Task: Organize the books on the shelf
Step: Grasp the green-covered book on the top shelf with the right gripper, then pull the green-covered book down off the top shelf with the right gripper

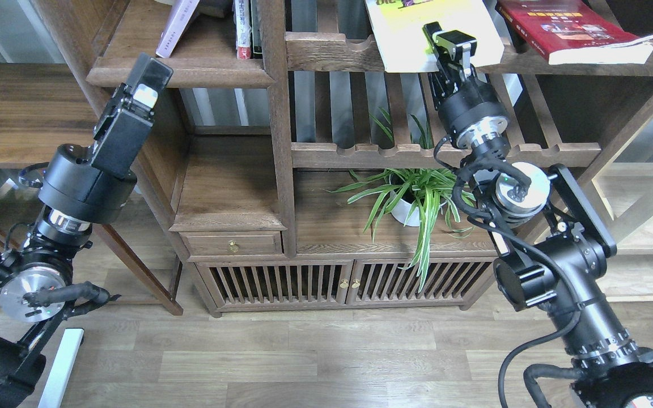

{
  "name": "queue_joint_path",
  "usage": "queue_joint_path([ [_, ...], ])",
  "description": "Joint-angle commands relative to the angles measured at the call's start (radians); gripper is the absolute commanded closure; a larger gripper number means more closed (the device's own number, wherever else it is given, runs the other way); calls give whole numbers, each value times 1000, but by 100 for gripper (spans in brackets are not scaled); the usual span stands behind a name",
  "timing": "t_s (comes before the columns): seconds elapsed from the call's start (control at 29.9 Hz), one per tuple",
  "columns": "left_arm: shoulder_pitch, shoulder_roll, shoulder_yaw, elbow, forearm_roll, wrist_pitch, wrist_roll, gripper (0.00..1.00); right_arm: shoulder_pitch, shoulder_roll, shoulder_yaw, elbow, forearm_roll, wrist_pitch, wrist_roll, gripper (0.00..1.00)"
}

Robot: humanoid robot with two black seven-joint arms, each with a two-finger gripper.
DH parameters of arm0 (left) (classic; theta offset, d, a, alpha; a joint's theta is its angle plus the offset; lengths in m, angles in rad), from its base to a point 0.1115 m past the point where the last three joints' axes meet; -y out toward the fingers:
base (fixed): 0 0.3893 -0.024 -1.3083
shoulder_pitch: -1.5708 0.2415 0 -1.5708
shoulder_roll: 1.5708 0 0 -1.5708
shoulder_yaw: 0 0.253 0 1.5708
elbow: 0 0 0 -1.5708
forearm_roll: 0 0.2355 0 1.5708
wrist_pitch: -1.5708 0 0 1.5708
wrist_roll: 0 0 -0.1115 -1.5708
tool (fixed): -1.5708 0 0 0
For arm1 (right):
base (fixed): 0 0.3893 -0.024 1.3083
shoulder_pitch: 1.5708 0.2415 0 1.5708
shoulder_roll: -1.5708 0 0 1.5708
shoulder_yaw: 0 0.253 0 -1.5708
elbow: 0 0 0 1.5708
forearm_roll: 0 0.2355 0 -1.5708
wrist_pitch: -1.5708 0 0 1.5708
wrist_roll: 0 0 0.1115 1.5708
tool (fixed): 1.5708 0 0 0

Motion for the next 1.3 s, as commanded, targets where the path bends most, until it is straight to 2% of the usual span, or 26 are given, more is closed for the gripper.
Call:
queue_joint_path([
  [0.0,5,0,-1,6,2,0,2,1,-25,21,3,0,59,110,2,94],
  [0.2,25,0,-1,23,-1,0,-5,1,-71,39,2,3,92,262,0,95],
  [0.74,20,-1,-12,41,-40,0,2,1,-99,78,-18,5,101,575,-9,95],
  [1.27,20,-1,-9,60,-41,0,0,1,-131,78,-47,11,98,575,-12,96],
])
